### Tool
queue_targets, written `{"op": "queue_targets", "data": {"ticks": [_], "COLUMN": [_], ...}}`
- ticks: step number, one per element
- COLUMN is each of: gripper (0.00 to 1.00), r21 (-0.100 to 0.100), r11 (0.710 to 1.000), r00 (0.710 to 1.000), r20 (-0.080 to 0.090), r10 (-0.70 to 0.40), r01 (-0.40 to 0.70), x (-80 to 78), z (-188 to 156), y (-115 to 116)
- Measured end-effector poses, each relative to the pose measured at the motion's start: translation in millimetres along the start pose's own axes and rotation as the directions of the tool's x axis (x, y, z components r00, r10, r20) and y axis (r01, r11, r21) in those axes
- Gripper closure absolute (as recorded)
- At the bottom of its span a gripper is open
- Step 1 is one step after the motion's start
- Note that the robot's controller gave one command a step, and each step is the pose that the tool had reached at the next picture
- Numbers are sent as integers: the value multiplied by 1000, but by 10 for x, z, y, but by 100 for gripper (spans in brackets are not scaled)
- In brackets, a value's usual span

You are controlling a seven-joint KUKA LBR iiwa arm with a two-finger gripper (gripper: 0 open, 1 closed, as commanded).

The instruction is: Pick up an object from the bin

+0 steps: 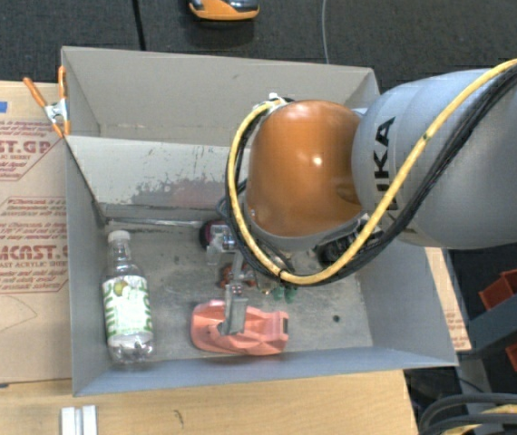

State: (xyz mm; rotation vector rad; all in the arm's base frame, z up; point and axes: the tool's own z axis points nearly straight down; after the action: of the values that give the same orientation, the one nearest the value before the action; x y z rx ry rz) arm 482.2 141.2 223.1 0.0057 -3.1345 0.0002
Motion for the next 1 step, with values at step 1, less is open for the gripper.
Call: {"op": "queue_targets", "data": {"ticks": [1], "gripper": [0], "r21": [-1], "r11": [1000], "r00": [1000], "r20": [8], "r10": [2], "r01": [-2], "x": [-15], "z": [-45], "y": [-9]}}
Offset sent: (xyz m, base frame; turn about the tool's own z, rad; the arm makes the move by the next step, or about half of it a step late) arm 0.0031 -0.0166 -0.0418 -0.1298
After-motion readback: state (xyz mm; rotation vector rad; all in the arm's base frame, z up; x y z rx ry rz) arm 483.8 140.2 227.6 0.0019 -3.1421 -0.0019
